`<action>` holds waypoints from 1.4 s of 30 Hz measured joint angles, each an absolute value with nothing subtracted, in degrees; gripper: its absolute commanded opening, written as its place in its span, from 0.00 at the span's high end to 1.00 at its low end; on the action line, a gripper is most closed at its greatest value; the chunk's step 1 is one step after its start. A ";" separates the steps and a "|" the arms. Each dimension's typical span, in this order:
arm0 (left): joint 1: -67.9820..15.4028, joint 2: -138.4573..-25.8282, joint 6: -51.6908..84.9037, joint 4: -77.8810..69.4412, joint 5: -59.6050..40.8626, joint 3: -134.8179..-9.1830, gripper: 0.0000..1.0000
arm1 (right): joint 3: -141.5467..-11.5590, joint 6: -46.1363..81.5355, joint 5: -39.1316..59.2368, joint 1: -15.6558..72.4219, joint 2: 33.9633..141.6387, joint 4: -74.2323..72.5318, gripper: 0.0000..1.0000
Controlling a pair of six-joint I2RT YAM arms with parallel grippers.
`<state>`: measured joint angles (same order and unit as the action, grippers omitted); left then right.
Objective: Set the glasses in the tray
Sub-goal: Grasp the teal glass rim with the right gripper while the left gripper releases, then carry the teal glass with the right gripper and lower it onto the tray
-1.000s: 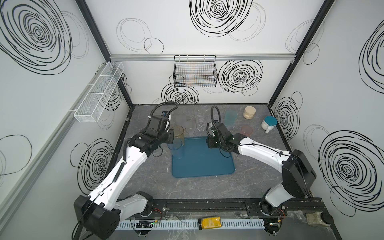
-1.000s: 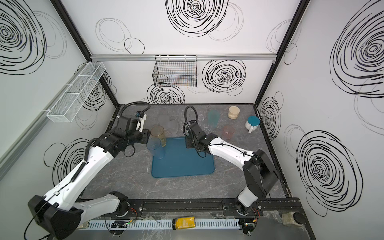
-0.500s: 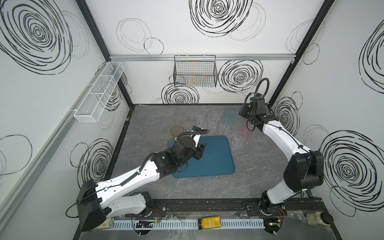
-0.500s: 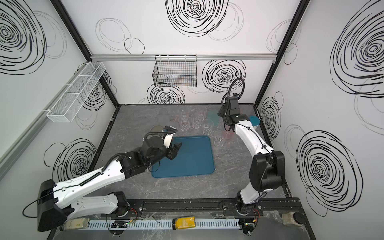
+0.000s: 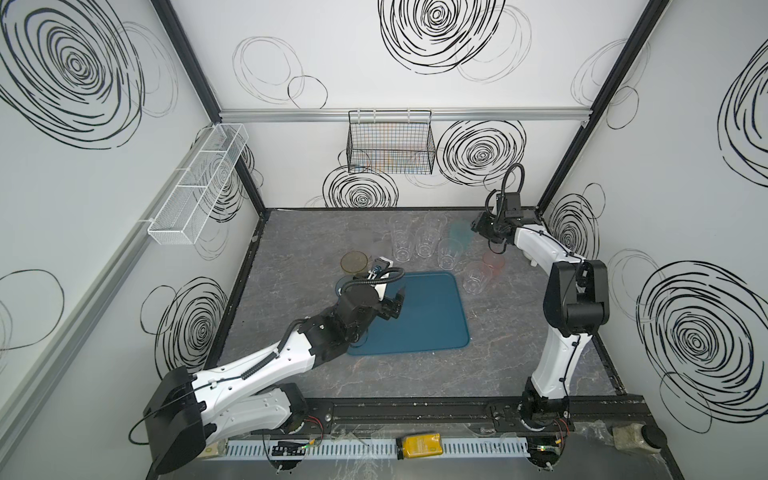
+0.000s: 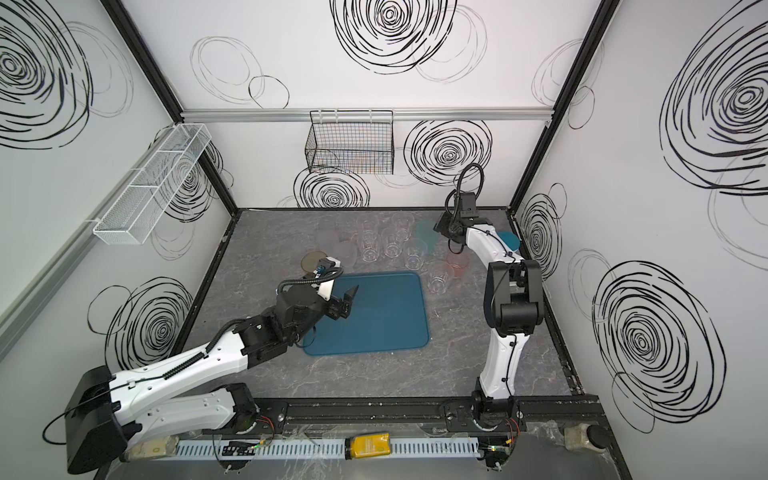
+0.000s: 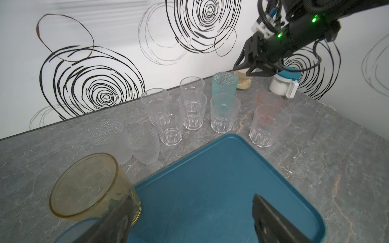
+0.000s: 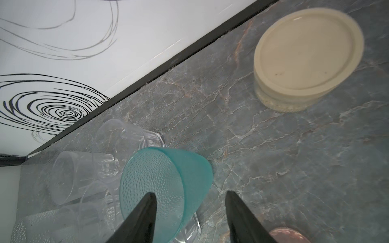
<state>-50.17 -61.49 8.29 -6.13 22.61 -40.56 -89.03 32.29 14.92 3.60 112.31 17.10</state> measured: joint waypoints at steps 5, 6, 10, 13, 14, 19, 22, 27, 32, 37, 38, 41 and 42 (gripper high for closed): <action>-49.54 -61.19 8.03 -6.96 22.00 -39.70 0.09 | -91.59 32.47 15.31 4.64 114.58 17.63 0.53; -49.32 -61.01 7.94 -6.87 21.91 -39.55 0.09 | -92.49 32.47 15.20 4.84 115.26 17.78 0.54; -48.01 -59.02 7.55 -6.48 21.82 -39.16 0.09 | -95.53 32.10 13.65 5.39 118.26 18.90 0.63; -46.68 -56.90 7.31 -6.42 21.63 -38.87 0.09 | -95.77 31.44 10.92 6.20 118.98 20.27 0.68; -46.19 -56.12 7.29 -6.42 21.45 -38.68 0.09 | -95.77 31.11 9.67 6.46 119.07 20.60 0.70; -44.80 -54.19 7.35 -6.15 20.71 -37.60 0.09 | -95.77 30.17 4.91 8.19 119.15 21.58 0.83; -44.64 -53.43 7.25 -5.02 20.67 -37.60 0.08 | -95.77 29.47 2.72 8.97 119.15 22.15 0.89; -44.14 -48.14 4.93 -2.48 21.61 -37.60 0.03 | -95.39 28.38 -0.58 9.72 118.37 23.35 0.94; -39.53 -42.57 3.57 -1.02 23.51 -37.41 0.01 | -94.67 28.18 -2.96 9.91 112.62 26.61 0.95; -31.44 -39.57 5.54 2.74 22.11 -37.50 0.10 | -92.55 27.99 -5.50 11.97 100.01 27.66 0.95; -29.61 -39.48 5.96 4.43 21.67 -37.89 0.10 | -90.72 27.81 -5.98 13.15 96.75 27.35 0.96; -24.97 -40.23 7.14 9.82 20.75 -40.05 0.10 | -82.46 27.05 -7.14 18.70 86.89 25.93 0.96; -23.68 -40.47 7.51 11.22 20.27 -40.64 0.09 | -80.01 26.92 -7.33 20.62 84.82 25.85 0.96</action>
<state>-23.68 -40.47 7.51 11.22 20.27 -40.64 -80.01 26.92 -7.33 20.62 84.82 25.85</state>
